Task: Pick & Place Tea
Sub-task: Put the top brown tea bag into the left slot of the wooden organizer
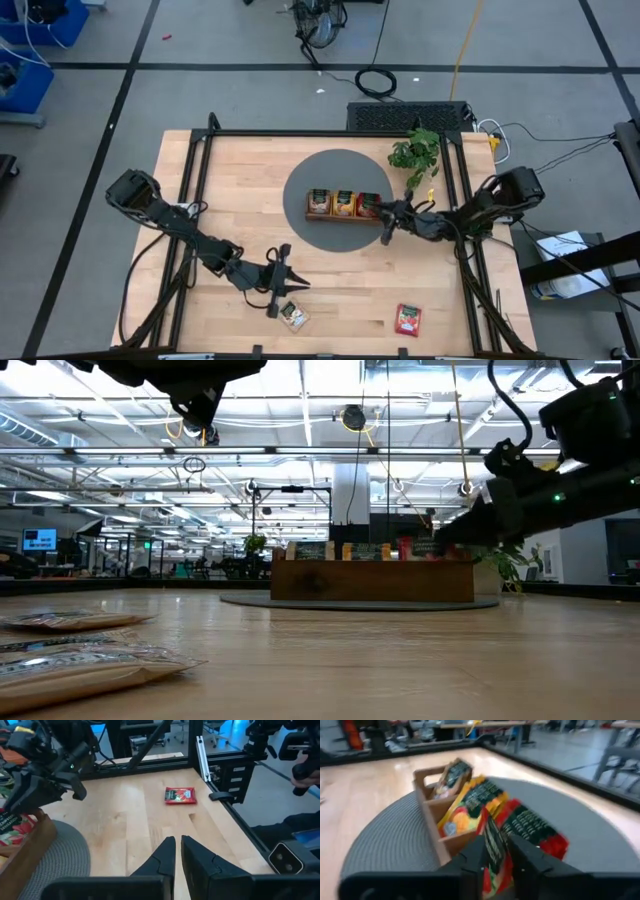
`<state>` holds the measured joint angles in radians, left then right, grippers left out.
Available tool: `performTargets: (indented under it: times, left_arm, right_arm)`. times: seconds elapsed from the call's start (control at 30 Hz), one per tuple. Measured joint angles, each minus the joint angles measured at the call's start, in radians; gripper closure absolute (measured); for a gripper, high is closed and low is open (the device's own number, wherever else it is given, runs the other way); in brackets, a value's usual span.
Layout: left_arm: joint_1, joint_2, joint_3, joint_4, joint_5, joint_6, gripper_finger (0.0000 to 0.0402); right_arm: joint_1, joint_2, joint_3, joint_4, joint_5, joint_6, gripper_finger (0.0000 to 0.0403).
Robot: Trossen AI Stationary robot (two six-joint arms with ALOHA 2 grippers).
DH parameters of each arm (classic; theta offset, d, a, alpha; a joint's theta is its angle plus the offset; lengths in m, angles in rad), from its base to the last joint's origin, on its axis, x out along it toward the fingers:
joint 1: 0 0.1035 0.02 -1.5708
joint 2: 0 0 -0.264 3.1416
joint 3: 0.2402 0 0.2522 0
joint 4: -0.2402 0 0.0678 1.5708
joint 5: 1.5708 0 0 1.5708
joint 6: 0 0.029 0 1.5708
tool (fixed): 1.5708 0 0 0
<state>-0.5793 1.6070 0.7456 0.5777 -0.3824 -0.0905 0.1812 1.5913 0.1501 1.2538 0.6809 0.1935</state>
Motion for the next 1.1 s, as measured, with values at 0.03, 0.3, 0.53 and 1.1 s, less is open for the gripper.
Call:
performTargets:
  times: [0.03,0.3,0.53,1.1]
  left_arm:
    - [0.0,0.0,0.0,0.0,0.0,-0.002,0.0364]
    - [-0.004,0.0,0.0,-0.01,0.007,-0.015,0.0364]
    - [-0.047,0.0,0.0,-0.13,0.031,-0.189,0.0364]
    - [-0.235,0.005,0.001,-0.778,0.009,-1.109,0.0395]
  right_arm:
    - [0.005,0.0,0.0,0.012,0.016,-0.011,0.0317]
    - [0.049,0.0,0.001,0.166,0.078,-0.157,0.0259]
    - [0.135,0.0,0.149,0.006,-0.314,-0.188,0.0277]
    - [0.33,0.093,0.524,-0.524,-0.289,-0.262,0.04]
